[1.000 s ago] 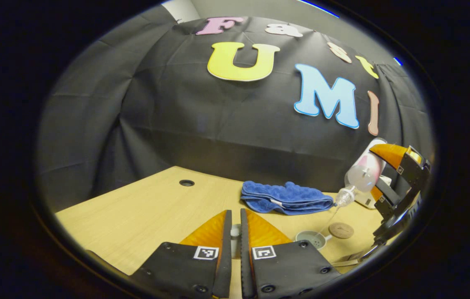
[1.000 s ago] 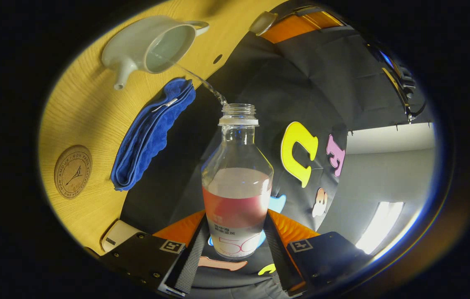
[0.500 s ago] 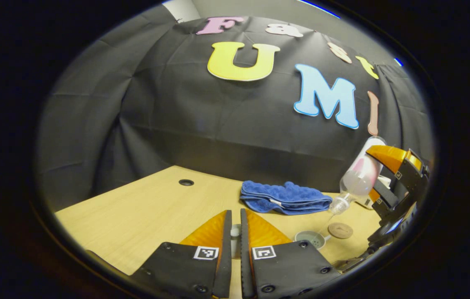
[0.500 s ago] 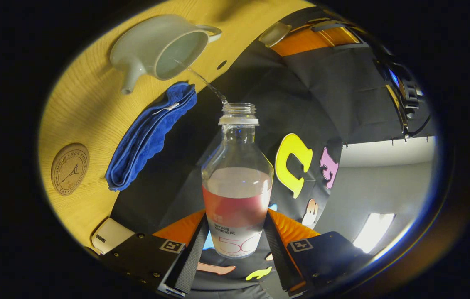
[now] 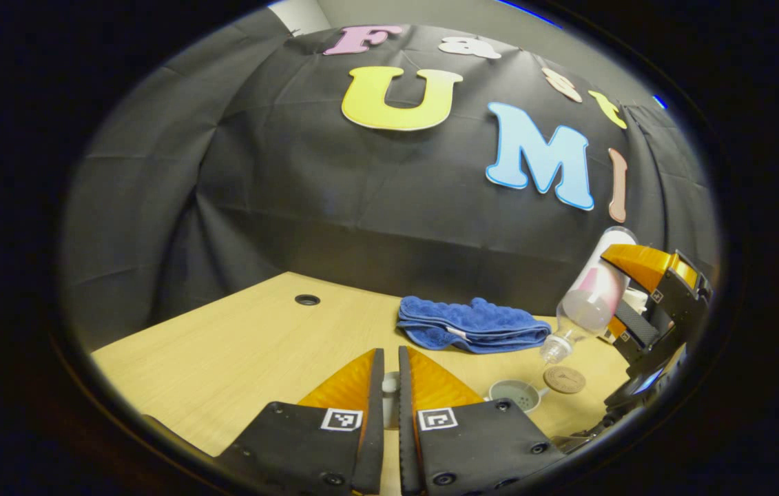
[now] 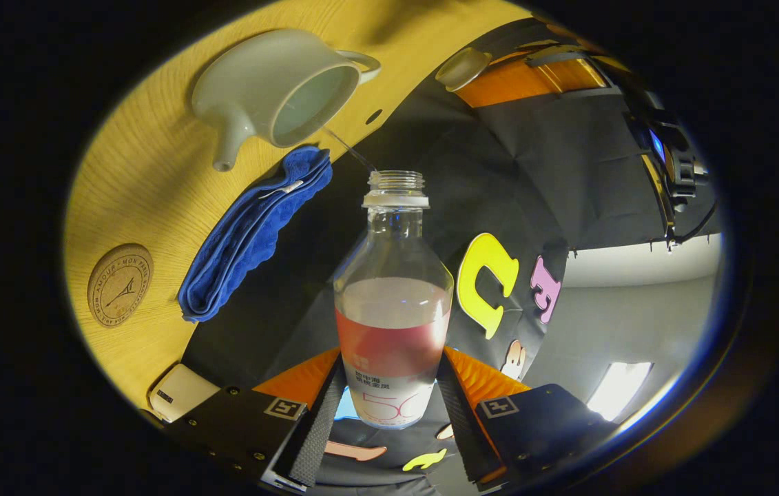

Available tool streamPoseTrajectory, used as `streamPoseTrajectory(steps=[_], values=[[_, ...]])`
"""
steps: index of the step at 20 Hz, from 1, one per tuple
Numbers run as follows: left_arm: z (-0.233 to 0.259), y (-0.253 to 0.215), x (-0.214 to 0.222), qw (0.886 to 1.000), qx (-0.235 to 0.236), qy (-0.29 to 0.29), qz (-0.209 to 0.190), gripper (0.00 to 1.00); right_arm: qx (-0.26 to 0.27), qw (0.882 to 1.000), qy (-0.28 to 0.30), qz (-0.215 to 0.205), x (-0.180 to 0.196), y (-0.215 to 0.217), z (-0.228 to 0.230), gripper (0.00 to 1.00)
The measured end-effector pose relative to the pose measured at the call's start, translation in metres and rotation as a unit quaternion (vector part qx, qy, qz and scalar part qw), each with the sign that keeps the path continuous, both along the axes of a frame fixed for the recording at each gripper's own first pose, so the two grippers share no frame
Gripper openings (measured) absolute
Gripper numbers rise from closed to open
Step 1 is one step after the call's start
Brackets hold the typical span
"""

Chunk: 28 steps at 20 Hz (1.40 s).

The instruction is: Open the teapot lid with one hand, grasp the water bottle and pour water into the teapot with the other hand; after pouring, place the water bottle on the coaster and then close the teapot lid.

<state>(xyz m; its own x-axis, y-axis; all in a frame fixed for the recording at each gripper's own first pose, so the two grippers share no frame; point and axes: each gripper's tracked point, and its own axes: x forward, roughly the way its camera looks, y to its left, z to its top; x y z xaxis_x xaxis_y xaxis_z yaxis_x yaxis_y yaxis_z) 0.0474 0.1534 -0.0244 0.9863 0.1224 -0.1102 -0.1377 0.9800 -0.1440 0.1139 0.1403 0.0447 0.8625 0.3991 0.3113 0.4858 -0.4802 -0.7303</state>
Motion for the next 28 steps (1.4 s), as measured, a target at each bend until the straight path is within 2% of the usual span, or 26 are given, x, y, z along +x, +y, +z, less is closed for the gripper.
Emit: streamPoseTrajectory(steps=[6,8,10,13,15,16,17,19,21,22,25,28], values=[[-0.003,0.000,0.001,1.000,0.001,0.003,0.001,0.16,0.006,1.000,0.015,0.000,0.004,-0.002,-0.006,0.77],[-0.003,0.001,0.000,1.000,0.001,0.003,0.003,0.15,0.026,0.999,0.033,-0.001,0.006,-0.006,-0.011,0.77],[-0.002,0.002,-0.001,1.000,0.000,0.002,0.005,0.16,0.068,0.996,0.066,-0.001,0.009,-0.013,-0.016,0.76],[-0.005,0.001,0.001,1.000,0.000,0.005,0.003,0.16,0.166,0.978,0.129,0.000,0.012,-0.021,-0.024,0.77],[-0.007,-0.001,0.002,1.000,0.002,0.008,0.002,0.16,0.248,0.953,0.175,0.002,0.012,-0.026,-0.031,0.77],[-0.007,-0.001,0.002,1.000,0.003,0.008,0.002,0.16,0.298,0.933,0.203,0.005,0.013,-0.029,-0.035,0.77],[-0.006,0.000,0.002,1.000,0.002,0.008,0.002,0.16,0.353,0.905,0.235,0.008,0.015,-0.029,-0.040,0.77],[-0.008,0.000,0.002,1.000,0.001,0.009,0.002,0.16,0.458,0.840,0.291,0.009,0.020,-0.038,-0.053,0.77],[-0.008,-0.001,0.002,1.000,0.002,0.010,0.002,0.16,0.539,0.776,0.328,0.013,0.020,-0.044,-0.059,0.77],[-0.009,-0.001,0.003,1.000,0.002,0.011,0.002,0.16,0.573,0.741,0.349,0.015,0.021,-0.044,-0.065,0.77],[-0.008,-0.004,0.003,1.000,0.003,0.012,0.000,0.16,0.664,0.627,0.406,0.025,0.021,-0.040,-0.078,0.77],[-0.011,-0.005,0.003,1.000,0.004,0.015,-0.001,0.16,0.720,0.543,0.431,0.031,0.029,-0.048,-0.088,0.77]])
